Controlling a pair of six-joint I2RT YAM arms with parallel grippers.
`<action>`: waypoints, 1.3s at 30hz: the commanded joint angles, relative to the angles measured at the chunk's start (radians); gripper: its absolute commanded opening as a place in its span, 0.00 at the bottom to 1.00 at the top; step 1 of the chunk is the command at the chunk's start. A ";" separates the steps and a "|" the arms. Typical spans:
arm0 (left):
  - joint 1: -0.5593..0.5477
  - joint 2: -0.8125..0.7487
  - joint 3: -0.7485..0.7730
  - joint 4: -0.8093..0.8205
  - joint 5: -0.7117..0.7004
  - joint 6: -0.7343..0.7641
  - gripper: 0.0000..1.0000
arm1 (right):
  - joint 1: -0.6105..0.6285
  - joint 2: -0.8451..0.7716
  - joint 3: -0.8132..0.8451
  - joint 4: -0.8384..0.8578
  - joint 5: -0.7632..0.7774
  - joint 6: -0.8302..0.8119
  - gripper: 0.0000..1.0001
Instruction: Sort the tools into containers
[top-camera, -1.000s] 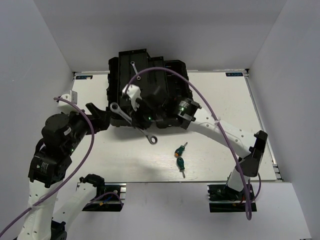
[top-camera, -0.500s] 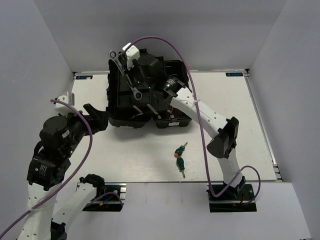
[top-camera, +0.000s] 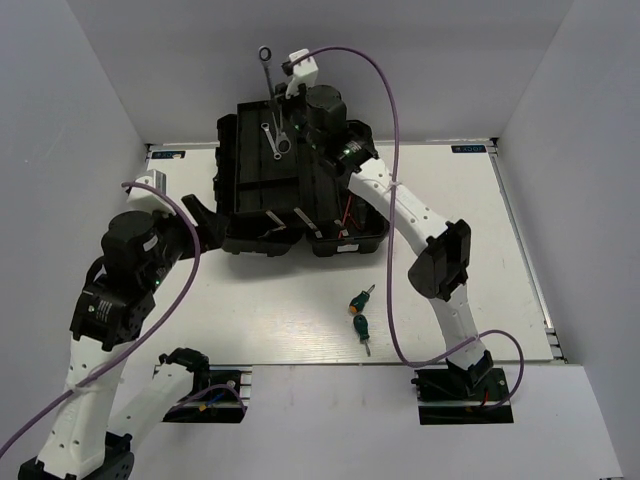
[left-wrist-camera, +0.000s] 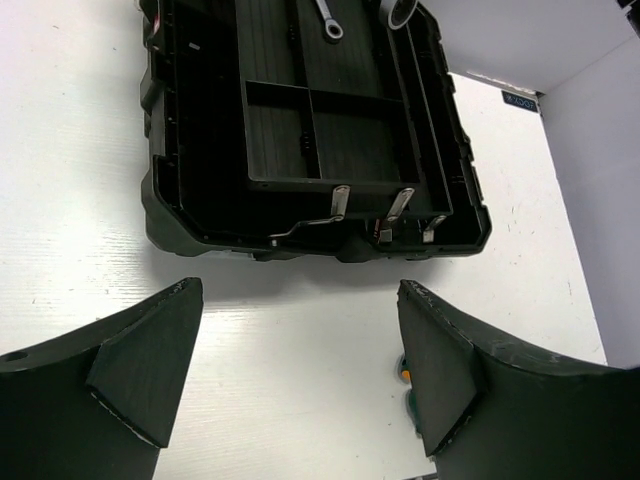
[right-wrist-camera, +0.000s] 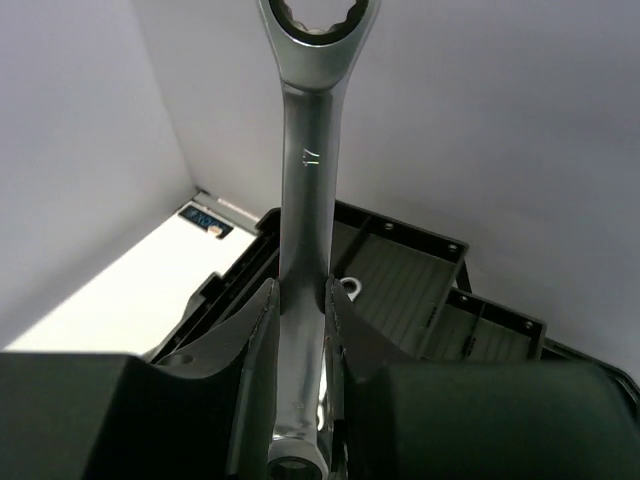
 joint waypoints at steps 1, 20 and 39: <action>0.004 0.007 -0.014 0.033 -0.007 -0.011 0.89 | -0.037 0.009 0.053 0.142 0.016 0.124 0.00; 0.004 0.021 -0.103 0.108 0.110 -0.033 0.89 | -0.096 0.062 -0.050 0.036 -0.219 0.359 0.15; 0.004 0.122 -0.192 0.319 0.352 -0.002 0.53 | -0.129 -0.127 -0.117 -0.080 -0.236 0.124 0.32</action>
